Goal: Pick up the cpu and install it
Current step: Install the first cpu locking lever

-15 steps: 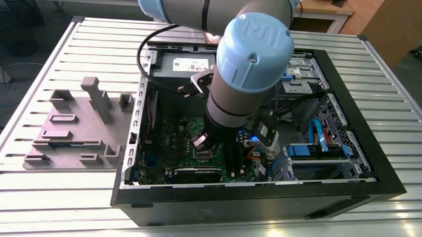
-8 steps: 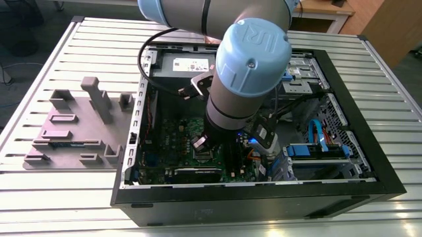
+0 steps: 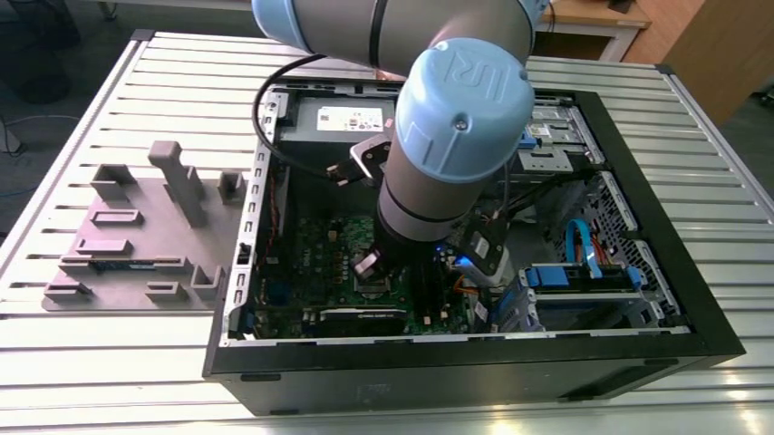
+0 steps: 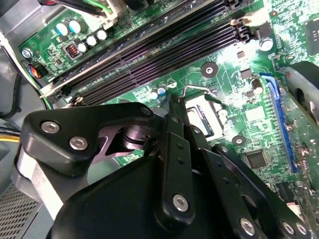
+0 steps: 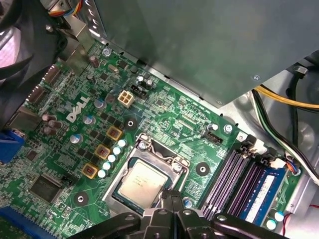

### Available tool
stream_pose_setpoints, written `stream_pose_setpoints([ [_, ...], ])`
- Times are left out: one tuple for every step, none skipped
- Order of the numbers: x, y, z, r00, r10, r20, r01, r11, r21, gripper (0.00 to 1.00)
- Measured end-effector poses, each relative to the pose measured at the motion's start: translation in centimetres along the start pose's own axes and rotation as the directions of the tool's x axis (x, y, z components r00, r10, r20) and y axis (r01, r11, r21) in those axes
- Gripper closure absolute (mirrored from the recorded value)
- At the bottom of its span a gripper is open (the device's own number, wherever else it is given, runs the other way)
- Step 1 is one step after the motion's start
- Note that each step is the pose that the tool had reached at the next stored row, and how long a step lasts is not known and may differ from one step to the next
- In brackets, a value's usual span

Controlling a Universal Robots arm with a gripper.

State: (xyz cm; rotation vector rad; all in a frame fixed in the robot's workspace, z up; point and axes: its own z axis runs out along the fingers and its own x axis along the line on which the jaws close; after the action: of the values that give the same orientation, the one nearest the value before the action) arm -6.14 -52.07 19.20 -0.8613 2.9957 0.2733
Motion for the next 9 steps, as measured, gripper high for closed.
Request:
stream_pose_setpoints([
  [0.01, -0.02, 0.04, 1.0000, 0.000, -0.0001, 0.000, 1.0000, 0.0001, 0.89],
  [0.02, -0.04, 0.08, 1.0000, 0.000, -0.0002, 0.000, 1.0000, 0.0002, 0.89],
  [0.02, -0.05, 0.08, 1.0000, 0.000, -0.0004, 0.000, 1.0000, 0.0003, 0.89],
  [0.02, -0.05, 0.08, 1.0000, 0.000, -0.0003, 0.000, 1.0000, 0.0003, 0.89],
  [0.02, -0.05, 0.09, 1.0000, 0.000, -0.0003, 0.000, 1.0000, 0.0003, 0.89],
  [0.03, -0.06, 0.12, 1.0000, 0.000, 0.0000, 0.000, 1.0000, 0.0001, 0.89],
  [0.04, -0.08, 0.17, 1.0000, 0.000, 0.0000, 0.000, 1.0000, 0.0000, 0.89],
  [0.06, -0.11, 0.22, 1.0000, 0.000, -0.0002, 0.000, 1.0000, 0.0002, 0.89],
  [0.07, -0.13, 0.27, 1.0000, 0.000, -0.0006, 0.000, 1.0000, 0.0004, 0.89],
])
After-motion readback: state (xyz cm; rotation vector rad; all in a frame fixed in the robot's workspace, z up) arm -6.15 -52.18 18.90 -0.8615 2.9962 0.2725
